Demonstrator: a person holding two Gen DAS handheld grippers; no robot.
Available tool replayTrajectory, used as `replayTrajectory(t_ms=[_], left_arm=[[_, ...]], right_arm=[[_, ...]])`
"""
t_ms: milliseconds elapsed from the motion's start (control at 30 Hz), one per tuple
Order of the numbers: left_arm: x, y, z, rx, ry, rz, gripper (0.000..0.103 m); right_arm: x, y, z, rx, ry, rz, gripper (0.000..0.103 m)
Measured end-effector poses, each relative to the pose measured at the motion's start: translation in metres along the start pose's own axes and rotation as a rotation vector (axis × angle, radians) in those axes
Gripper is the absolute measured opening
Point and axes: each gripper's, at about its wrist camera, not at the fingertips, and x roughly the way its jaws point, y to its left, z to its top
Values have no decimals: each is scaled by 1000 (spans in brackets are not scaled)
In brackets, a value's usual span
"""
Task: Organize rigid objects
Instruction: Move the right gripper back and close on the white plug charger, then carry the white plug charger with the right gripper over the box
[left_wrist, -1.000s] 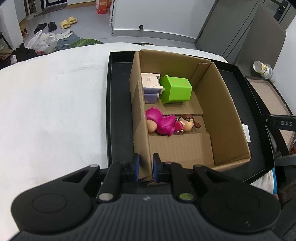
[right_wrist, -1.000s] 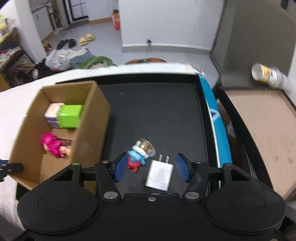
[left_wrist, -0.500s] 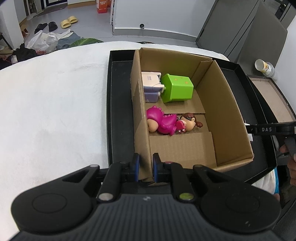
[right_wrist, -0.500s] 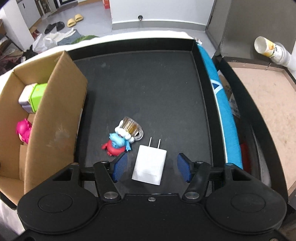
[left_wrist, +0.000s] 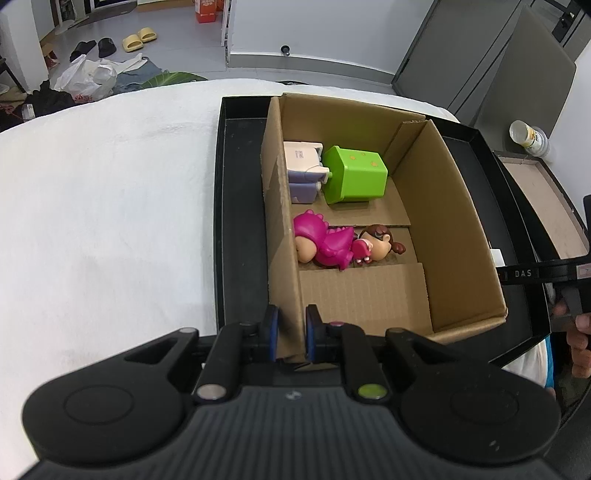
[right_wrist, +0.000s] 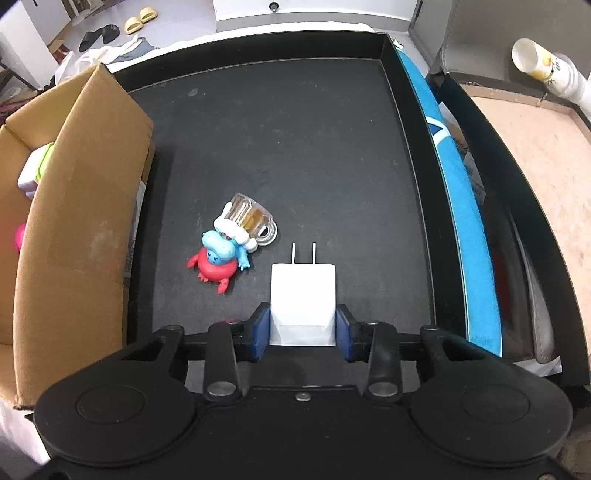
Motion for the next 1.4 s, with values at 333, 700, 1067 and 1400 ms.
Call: replayTrajectory(t_ms=[333, 700, 1067, 1400], left_arm=[[-1, -1, 0, 4, 2, 5, 14], [-3, -2, 0, 1, 0, 4, 14], [-4, -1, -2, 7, -10, 1, 13], [-4, 1, -1, -1, -7, -9, 13]], right_arm=[[-25, -1, -3, 26, -52, 68, 36], [-36, -4, 1, 46, -89, 119, 36], [-73, 12, 13, -8, -183, 145, 36], [-101, 38, 29, -40, -248, 169, 36]])
